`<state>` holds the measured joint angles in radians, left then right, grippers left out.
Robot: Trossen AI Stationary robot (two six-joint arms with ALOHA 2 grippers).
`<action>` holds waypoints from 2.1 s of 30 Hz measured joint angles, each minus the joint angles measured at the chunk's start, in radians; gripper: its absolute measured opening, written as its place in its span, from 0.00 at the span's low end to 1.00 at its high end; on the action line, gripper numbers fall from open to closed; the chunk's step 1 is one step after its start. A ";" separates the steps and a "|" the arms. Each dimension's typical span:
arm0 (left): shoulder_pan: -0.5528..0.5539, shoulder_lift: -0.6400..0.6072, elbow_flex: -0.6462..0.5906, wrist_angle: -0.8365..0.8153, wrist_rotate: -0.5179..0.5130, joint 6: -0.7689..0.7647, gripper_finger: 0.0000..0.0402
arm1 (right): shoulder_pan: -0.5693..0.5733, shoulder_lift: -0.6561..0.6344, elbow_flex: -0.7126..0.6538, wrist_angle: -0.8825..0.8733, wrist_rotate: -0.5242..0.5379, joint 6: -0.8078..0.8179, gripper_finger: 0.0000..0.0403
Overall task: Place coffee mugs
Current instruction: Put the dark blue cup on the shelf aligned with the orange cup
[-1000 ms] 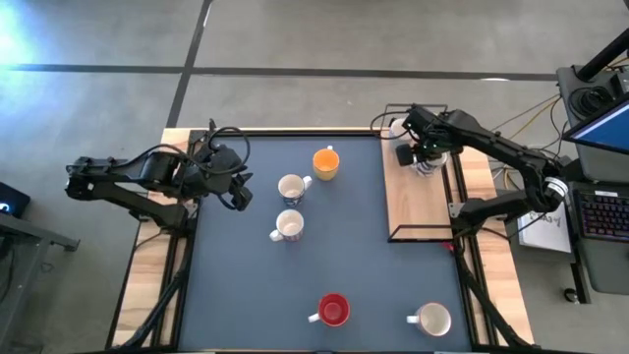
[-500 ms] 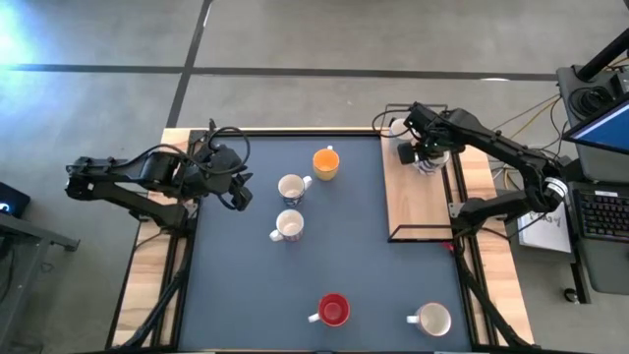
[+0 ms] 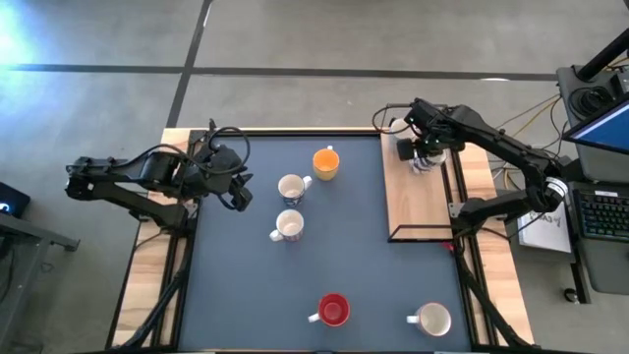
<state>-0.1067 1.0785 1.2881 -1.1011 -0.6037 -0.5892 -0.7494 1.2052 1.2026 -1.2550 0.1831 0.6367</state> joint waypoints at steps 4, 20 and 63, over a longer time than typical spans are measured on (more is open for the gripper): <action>0.000 0.000 0.000 0.000 0.000 0.000 0.23 | 0.003 0.000 0.021 -0.002 0.001 -0.002 0.03; 0.000 0.000 0.000 -0.018 0.002 0.003 0.23 | 0.003 0.054 -0.031 -0.067 0.057 -0.002 0.03; 0.000 0.000 0.000 -0.018 0.002 0.000 0.23 | 0.005 0.065 -0.019 -0.045 0.027 -0.070 0.17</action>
<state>-0.1070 1.0782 1.2881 -1.1194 -0.6014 -0.5892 -0.7441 1.2701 1.1835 -1.3000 0.2100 0.5669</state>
